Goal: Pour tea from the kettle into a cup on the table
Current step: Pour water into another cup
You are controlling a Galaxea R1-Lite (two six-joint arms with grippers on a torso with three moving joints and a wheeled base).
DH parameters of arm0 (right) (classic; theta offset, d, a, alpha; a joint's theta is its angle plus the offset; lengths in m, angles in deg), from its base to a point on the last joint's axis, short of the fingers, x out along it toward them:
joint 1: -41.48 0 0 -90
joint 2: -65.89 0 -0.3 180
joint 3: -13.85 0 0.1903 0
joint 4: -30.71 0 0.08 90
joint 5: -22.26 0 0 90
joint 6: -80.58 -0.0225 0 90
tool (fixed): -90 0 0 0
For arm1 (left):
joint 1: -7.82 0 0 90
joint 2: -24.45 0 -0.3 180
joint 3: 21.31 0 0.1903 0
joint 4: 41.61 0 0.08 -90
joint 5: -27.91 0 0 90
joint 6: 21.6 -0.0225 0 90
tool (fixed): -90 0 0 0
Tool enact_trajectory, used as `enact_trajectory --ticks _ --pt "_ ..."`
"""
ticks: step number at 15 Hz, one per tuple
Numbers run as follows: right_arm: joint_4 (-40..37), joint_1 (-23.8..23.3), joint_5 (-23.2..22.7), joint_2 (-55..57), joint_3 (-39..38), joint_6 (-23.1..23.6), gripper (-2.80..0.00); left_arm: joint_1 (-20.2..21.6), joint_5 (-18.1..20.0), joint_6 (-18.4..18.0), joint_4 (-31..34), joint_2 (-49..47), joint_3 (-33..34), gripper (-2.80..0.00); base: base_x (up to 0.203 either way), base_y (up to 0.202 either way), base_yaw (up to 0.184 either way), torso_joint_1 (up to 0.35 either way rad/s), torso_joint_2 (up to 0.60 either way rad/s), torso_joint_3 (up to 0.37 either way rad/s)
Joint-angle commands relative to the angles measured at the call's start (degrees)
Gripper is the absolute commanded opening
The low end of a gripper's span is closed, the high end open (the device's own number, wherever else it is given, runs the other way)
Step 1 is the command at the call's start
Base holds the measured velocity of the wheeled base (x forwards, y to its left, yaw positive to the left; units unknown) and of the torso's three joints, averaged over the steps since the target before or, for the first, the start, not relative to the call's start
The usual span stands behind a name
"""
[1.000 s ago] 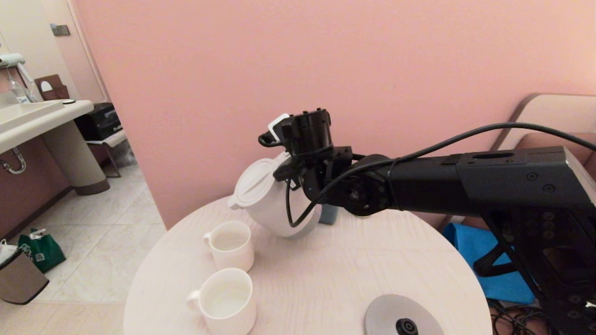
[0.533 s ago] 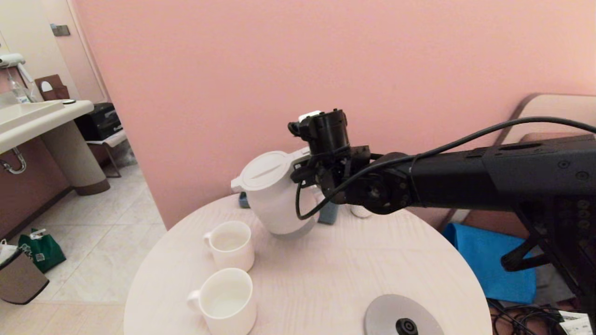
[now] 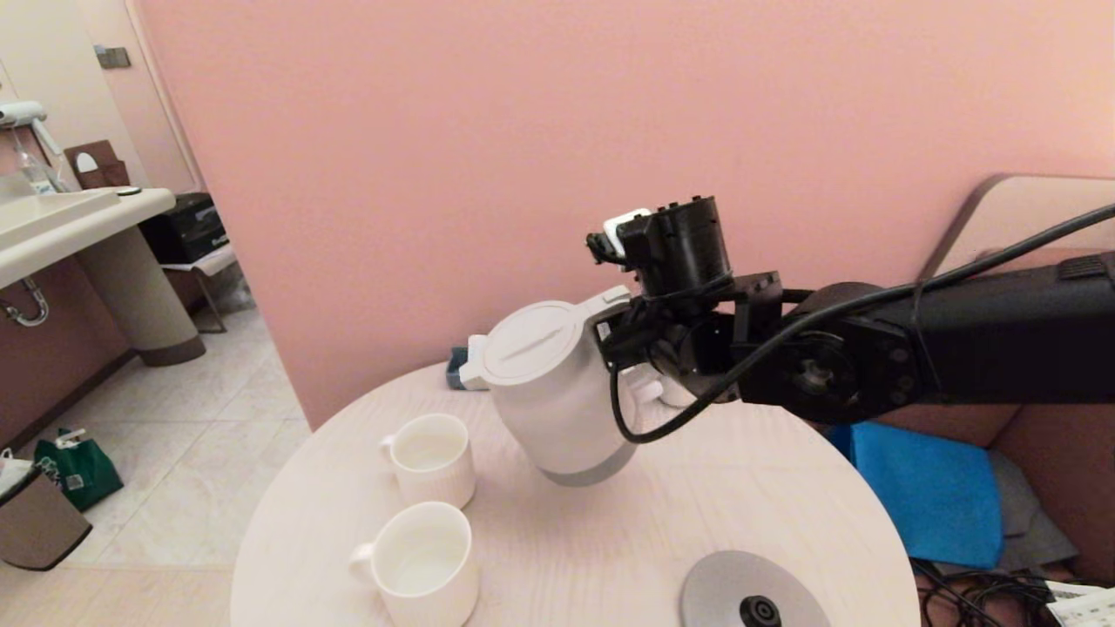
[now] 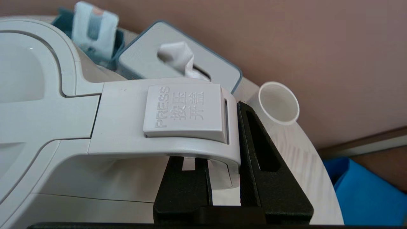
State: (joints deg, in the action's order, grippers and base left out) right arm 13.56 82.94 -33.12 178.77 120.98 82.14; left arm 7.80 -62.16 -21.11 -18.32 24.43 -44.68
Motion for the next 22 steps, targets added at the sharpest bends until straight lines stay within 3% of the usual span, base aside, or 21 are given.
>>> enact_trajectory --ticks 1,11,16,22 --pt "0.04 1.45 0.19 -3.82 -3.31 -0.01 -2.8 -0.06 -0.01 0.04 -0.01 0.02 0.0 -2.8 0.0 0.0 0.0 0.0 0.0 0.0" --pt "0.02 8.03 0.63 -9.08 -13.87 -0.39 -2.8 -0.05 -0.01 0.03 -0.01 0.02 0.0 -2.8 0.0 0.0 0.0 0.0 0.0 0.0" --pt "0.28 8.2 0.54 -8.89 -12.62 7.04 -2.8 -0.02 -0.01 0.04 -0.06 -0.02 0.0 -2.8 0.0 0.0 0.0 0.0 0.0 0.0" --pt "0.1 8.2 0.45 -5.18 -5.03 15.03 -2.8 -0.06 -0.01 0.04 -0.01 0.02 0.0 -2.8 0.0 0.0 0.0 0.0 0.0 0.0"
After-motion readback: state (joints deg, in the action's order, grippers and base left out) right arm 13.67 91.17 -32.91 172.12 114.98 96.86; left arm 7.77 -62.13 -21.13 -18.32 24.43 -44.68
